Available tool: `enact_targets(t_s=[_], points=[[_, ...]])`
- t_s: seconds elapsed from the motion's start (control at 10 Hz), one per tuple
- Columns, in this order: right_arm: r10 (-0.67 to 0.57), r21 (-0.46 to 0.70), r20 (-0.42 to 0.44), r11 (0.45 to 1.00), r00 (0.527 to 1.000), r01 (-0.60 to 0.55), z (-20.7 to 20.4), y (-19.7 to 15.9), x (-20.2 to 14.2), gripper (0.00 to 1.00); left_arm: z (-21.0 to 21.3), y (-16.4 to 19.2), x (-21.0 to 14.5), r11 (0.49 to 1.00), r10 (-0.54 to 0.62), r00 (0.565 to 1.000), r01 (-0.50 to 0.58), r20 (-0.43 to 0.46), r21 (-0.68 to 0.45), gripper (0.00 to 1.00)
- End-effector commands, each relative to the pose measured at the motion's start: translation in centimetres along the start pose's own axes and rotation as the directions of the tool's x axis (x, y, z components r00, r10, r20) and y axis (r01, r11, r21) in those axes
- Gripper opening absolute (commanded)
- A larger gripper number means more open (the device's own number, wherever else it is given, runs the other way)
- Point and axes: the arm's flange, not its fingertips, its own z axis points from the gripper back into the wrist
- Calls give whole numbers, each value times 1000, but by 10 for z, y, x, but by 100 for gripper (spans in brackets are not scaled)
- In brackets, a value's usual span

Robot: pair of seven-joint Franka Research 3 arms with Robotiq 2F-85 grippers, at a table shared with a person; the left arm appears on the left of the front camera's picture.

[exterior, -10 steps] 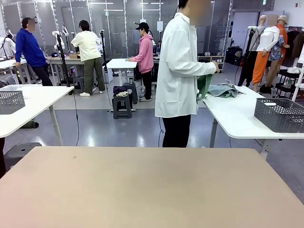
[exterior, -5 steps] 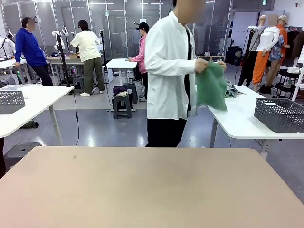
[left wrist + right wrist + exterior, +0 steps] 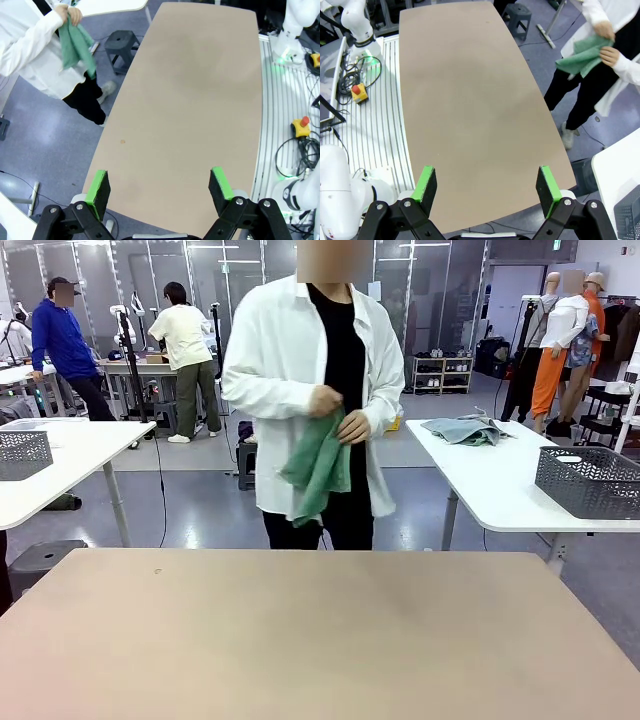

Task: Fold the towels and place them in the basket.
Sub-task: When a person lays out a Towel with hook on the table, fold it in half twice.

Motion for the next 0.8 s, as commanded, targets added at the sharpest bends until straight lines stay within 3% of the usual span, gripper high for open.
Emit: enact_targets(t_s=[0.0, 0.7], points=[[5, -1, 8, 1000, 1000, -5, -1, 2, 0, 100, 1, 0, 0, 1000, 0, 1000, 0, 8, 2, 100], [5, -1, 8, 1000, 1000, -5, -1, 2, 0, 100, 1, 0, 0, 1000, 0, 1000, 0, 8, 2, 100]])
